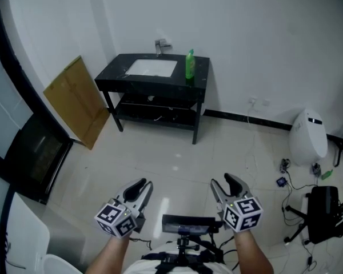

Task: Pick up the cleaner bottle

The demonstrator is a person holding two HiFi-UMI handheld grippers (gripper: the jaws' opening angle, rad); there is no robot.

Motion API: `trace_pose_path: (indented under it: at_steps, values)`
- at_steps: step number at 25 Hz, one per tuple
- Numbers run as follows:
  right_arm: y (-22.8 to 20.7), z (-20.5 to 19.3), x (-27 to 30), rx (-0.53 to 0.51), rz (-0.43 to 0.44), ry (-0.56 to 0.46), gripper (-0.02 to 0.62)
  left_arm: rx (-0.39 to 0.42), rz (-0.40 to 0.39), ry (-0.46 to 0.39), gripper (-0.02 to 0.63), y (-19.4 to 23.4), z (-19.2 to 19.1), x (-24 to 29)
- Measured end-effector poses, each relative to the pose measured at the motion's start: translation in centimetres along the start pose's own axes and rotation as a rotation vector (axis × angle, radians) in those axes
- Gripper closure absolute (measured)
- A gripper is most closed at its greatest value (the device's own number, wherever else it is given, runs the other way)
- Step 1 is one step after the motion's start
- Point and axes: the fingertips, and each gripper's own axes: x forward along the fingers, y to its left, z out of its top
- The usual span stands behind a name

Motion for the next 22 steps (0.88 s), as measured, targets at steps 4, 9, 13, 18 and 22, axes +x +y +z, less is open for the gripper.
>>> trace_pose_path:
  at_steps: [4, 9, 13, 18, 22]
  values:
    - [-2.5, 1.0, 1.6, 0.001, 0.012, 0.007, 0.385, -0.002, 0.014, -0.001, 0.509, 0.3, 0.7, 3.0]
    - [-5.3, 1.7, 2.6, 0.008, 0.014, 0.009, 0.385, -0.003, 0.017, 0.01, 0.509, 0.0, 0.8, 6.2]
    - [-6.9, 1.8, 3.0, 0.02, 0.015, 0.014, 0.385, 0.002, 0.02, 0.018, 0.509, -0.3, 1.1, 7.8]
    - [-8.1, 2.0, 3.1, 0.027, 0.021, 0.015, 0.385, 0.003, 0.022, 0.024, 0.509, -0.7, 1.1, 9.1]
    - [-9.2, 2.3, 3.3, 0.024, 0.027, 0.01, 0.385, 0.012, 0.038, 0.021, 0.509, -0.9, 1.4, 10.1]
